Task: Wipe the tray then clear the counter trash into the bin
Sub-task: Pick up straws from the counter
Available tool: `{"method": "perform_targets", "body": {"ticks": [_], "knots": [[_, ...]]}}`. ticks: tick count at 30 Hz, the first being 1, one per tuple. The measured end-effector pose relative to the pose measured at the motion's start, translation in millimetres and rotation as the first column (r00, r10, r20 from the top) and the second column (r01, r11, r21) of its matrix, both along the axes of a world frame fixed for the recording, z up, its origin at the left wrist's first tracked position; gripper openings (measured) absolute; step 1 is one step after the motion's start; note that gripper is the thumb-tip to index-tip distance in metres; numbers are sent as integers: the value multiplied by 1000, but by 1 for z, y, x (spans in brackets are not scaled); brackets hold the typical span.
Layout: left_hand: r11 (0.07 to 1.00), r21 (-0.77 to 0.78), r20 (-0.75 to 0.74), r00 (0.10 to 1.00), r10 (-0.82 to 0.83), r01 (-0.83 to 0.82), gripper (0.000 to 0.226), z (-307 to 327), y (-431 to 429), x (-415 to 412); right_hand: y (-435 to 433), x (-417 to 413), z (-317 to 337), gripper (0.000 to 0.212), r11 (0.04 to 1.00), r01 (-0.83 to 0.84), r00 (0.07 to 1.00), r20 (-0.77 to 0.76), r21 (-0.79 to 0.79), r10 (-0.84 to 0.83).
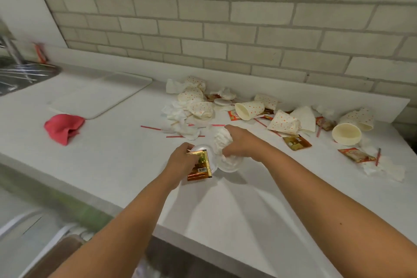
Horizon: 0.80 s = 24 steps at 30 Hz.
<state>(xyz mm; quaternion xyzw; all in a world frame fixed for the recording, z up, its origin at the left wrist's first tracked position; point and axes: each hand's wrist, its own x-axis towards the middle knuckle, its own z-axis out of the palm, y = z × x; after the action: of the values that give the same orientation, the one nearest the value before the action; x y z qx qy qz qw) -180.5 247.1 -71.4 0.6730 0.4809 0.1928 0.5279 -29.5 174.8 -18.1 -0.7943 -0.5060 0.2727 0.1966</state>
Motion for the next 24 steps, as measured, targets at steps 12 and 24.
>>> {"method": "perform_targets", "body": {"ticks": [12, 24], "knots": [[935, 227, -149, 939, 309, -272, 14, -5, 41, -197, 76, -200, -22, 54, 913, -402, 910, -82, 71, 407], [923, 66, -543, 763, 351, -378, 42, -74, 19, -333, 86, -326, -115, 90, 855, -500, 864, -148, -139, 482]]}}
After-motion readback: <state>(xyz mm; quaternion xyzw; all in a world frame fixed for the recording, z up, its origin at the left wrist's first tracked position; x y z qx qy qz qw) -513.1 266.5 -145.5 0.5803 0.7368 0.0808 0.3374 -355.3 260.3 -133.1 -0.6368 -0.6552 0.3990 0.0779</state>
